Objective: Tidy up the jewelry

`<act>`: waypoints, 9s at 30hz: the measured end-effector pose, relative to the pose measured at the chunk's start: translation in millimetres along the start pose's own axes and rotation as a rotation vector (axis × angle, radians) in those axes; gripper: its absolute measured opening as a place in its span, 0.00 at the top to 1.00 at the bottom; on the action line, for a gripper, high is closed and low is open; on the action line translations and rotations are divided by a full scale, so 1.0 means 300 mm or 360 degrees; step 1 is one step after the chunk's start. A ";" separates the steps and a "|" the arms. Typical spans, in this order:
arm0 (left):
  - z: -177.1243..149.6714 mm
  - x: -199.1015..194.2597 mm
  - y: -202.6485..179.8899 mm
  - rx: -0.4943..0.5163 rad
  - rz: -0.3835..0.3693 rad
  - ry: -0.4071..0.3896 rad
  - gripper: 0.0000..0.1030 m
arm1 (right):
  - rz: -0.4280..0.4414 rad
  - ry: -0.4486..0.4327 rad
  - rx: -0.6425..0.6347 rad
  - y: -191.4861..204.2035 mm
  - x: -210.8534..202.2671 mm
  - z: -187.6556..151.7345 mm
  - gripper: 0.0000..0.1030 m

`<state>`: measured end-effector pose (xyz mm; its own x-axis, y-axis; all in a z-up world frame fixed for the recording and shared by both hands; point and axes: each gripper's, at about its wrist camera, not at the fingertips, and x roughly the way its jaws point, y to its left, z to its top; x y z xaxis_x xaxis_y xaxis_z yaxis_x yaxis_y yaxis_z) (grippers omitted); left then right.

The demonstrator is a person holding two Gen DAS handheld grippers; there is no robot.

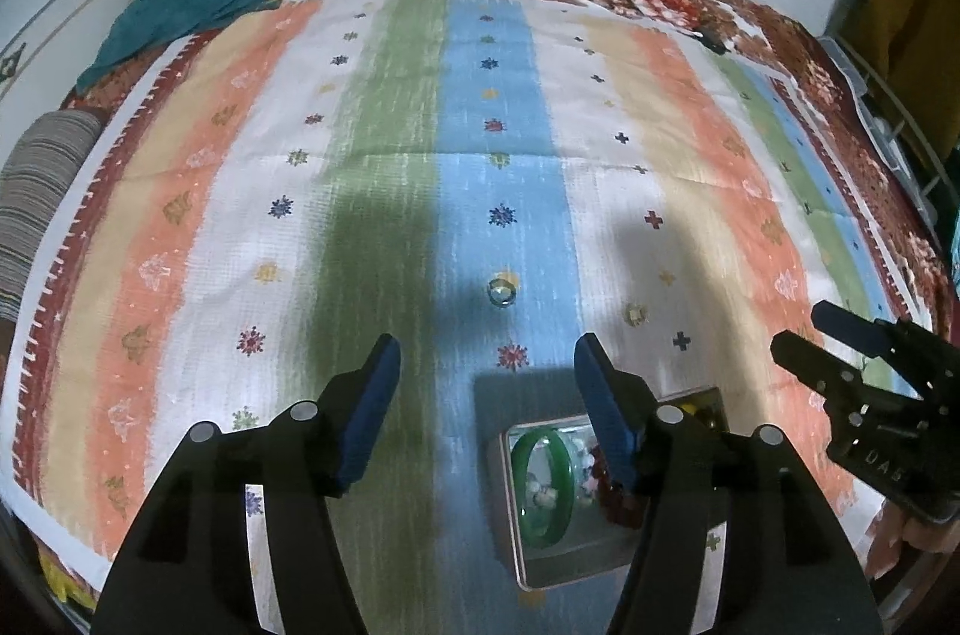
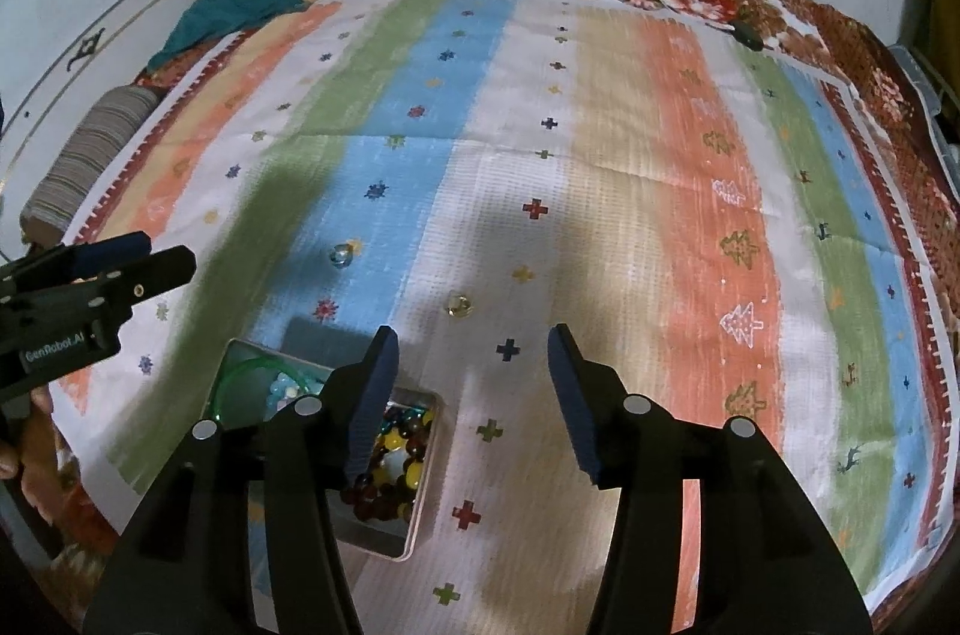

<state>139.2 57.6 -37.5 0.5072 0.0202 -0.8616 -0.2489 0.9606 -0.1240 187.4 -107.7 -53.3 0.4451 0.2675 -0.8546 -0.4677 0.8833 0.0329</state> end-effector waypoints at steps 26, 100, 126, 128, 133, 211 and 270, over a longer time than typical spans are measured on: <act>0.087 0.223 -0.021 0.0048 0.0002 0.0194 0.41 | 0.0040 0.0214 -0.0043 0.016 0.208 0.065 0.50; 0.118 0.321 -0.059 0.0230 0.0053 0.0291 0.82 | -0.0016 0.0299 -0.0072 0.022 0.367 0.127 0.84; 0.104 0.098 -0.102 0.0236 -0.0038 0.0029 0.82 | 0.0033 0.0023 -0.0041 0.038 0.107 0.118 0.84; 0.095 0.077 -0.106 0.0246 -0.0046 0.0010 0.82 | 0.0033 0.0004 -0.0053 0.046 0.087 0.111 0.84; 0.073 0.017 -0.119 0.0271 -0.0070 -0.0043 0.82 | 0.0052 -0.0026 -0.0074 0.067 0.045 0.082 0.84; -0.282 -0.281 -0.068 0.0219 -0.0034 -0.0165 0.06 | 0.0091 -0.0329 -0.0119 0.061 -0.290 -0.244 0.08; -0.321 -0.382 -0.119 0.0344 -0.0068 -0.0443 0.06 | 0.0136 -0.0457 -0.0152 0.050 -0.365 -0.286 0.08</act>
<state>10.6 -5.8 18.2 0.7263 0.0249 -0.6869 -0.0574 0.9981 -0.0245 66.3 -156.8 -3.8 0.5922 0.4489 -0.6692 -0.5763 0.8164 0.0376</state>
